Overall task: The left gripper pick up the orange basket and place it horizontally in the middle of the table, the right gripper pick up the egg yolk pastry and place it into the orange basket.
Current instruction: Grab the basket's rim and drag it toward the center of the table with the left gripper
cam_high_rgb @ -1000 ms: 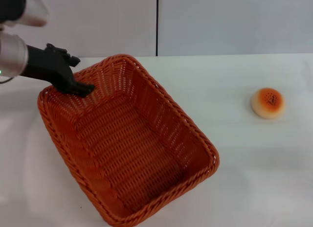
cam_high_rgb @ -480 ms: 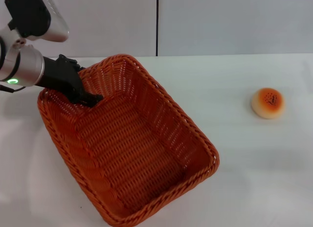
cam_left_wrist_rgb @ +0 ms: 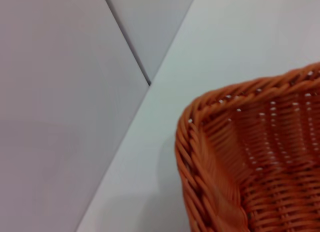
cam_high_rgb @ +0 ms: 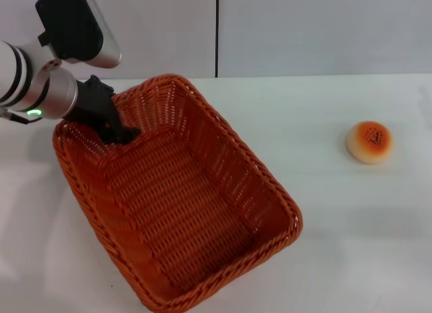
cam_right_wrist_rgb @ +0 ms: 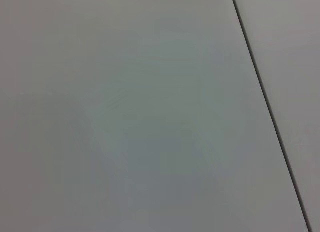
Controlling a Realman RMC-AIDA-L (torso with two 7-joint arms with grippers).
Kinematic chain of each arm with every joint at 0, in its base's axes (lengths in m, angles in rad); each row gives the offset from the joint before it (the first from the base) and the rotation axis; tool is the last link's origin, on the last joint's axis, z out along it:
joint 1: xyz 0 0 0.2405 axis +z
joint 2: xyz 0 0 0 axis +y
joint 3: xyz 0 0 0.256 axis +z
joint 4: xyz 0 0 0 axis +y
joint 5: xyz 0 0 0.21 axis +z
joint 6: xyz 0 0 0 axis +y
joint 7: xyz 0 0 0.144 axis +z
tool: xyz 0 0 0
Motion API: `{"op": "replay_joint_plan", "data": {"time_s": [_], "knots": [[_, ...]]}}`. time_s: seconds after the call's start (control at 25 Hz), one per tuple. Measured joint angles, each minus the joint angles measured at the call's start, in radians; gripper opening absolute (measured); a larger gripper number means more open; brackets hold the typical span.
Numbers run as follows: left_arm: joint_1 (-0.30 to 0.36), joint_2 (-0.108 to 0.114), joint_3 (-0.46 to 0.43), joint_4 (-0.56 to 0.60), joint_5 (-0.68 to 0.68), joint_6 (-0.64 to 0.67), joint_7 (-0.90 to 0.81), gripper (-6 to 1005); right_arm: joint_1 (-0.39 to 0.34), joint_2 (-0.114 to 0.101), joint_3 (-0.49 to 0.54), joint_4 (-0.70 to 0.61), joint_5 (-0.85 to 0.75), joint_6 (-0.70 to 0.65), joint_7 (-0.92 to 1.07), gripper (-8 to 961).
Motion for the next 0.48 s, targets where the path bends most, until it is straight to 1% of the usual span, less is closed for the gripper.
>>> {"op": "replay_joint_plan", "data": {"time_s": [0.08,0.12,0.24,0.48], "knots": [[0.000,0.000,0.000,0.000,0.000,0.000,0.000,658,-0.001,0.000,0.000,0.002,0.000,0.000,0.000,686],[-0.005,0.000,0.005,0.024,0.005,-0.001,-0.021,635,-0.001,0.000,0.000,0.002,0.000,0.001,0.000,686],[-0.007,-0.001,0.008,0.034,0.006,-0.001,-0.032,542,-0.002,0.000,0.000,0.003,0.000,-0.001,0.000,685],[-0.021,0.000,0.012,0.031,0.011,0.043,-0.056,365,-0.007,0.000,0.000,0.000,0.000,-0.013,0.000,685]]}}
